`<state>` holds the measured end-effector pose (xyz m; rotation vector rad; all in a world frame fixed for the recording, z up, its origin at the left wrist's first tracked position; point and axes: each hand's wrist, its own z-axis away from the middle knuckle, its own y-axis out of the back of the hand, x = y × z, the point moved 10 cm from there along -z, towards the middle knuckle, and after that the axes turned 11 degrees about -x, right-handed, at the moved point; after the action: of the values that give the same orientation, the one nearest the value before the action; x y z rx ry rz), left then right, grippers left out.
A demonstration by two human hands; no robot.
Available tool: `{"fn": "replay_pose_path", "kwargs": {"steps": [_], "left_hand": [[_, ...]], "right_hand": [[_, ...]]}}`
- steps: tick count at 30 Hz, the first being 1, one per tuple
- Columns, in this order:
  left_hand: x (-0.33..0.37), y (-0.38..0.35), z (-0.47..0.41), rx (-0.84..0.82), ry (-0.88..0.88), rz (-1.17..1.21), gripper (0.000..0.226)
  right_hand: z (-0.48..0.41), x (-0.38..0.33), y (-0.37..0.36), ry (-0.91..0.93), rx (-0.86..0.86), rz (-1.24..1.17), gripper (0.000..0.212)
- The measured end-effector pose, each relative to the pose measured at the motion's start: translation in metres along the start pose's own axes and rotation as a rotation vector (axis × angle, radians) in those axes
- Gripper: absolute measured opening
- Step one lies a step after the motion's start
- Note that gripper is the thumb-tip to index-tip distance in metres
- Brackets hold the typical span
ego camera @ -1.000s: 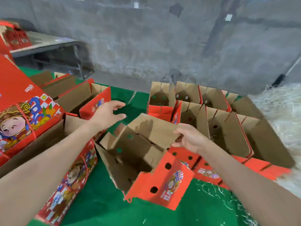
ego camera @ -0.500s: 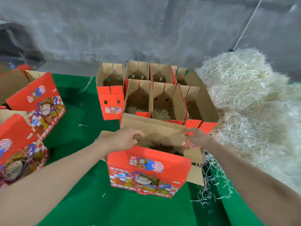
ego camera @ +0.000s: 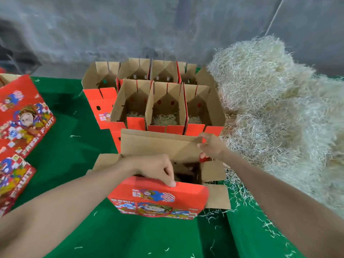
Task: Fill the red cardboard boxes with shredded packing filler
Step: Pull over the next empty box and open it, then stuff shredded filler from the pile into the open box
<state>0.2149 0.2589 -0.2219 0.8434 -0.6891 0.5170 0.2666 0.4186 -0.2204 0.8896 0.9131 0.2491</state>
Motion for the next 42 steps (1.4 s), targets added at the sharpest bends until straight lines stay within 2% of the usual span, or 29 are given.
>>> {"fn": "replay_pose_path", "kwargs": {"steps": [2, 5, 6, 7, 8, 10, 12, 15, 17, 19, 21, 24, 27, 31, 34, 37, 42], "left_hand": [[0.020, -0.016, -0.016, -0.042, -0.021, 0.024, 0.021], [0.026, -0.041, -0.041, -0.137, 0.035, 0.282, 0.031], [0.027, -0.040, -0.050, -0.092, 0.039, 0.334, 0.031], [0.026, -0.029, -0.059, 0.032, 0.049, 0.293, 0.028], [0.024, -0.011, -0.062, 0.201, 0.077, 0.158, 0.030], [0.026, 0.023, -0.060, 0.529, 0.174, -0.301, 0.049], [0.032, 0.028, -0.064, 0.628, 0.225, -0.589, 0.066], [0.026, 0.028, -0.073, 0.678, 0.312, -0.708, 0.084], [0.017, 0.032, -0.078, 0.660, 0.414, -0.736, 0.077], [0.009, 0.038, -0.083, 0.586, 0.457, -0.738, 0.049], [0.006, 0.045, -0.086, 0.528, 0.415, -0.654, 0.022], [-0.008, 0.041, -0.089, 0.417, 0.410, -0.543, 0.013], [-0.017, 0.033, -0.089, 0.417, 0.431, -0.478, 0.006], [-0.001, 0.037, -0.097, 0.506, 0.437, -0.437, 0.028], [0.039, 0.044, -0.114, 0.582, 0.298, -0.427, 0.039], [0.093, 0.048, -0.137, 0.616, 0.124, -0.444, 0.042], [0.171, 0.046, -0.181, 0.585, -0.050, -0.392, 0.042]], "right_hand": [[0.003, 0.022, 0.009, -0.045, -0.014, -0.067, 0.018], [0.012, 0.049, 0.009, -0.103, -0.052, -0.153, 0.014], [0.015, 0.053, 0.009, -0.095, -0.039, -0.141, 0.011], [0.018, 0.053, 0.010, -0.065, -0.014, -0.102, 0.008], [0.020, 0.050, 0.010, -0.020, 0.001, -0.053, 0.006], [0.023, 0.045, 0.007, 0.060, -0.039, -0.039, 0.006], [0.026, 0.049, 0.005, 0.085, -0.105, -0.076, 0.009], [0.027, 0.069, 0.008, 0.033, -0.150, -0.087, 0.024], [0.030, 0.080, 0.008, 0.013, -0.175, -0.074, 0.031], [0.033, 0.081, 0.008, 0.029, -0.167, -0.023, 0.030], [0.034, 0.079, 0.009, 0.053, -0.122, 0.096, 0.032], [0.037, 0.081, 0.014, 0.071, -0.108, 0.147, 0.032], [0.047, 0.101, 0.045, 0.037, -0.019, 0.108, 0.025], [0.075, 0.128, 0.086, -0.010, 0.121, 0.099, 0.025], [0.091, 0.130, 0.096, -0.009, 0.146, 0.178, 0.029], [0.105, 0.135, 0.122, -0.038, 0.287, 0.345, 0.038], [0.129, 0.169, 0.182, -0.266, 0.506, 0.610, 0.056]]}}
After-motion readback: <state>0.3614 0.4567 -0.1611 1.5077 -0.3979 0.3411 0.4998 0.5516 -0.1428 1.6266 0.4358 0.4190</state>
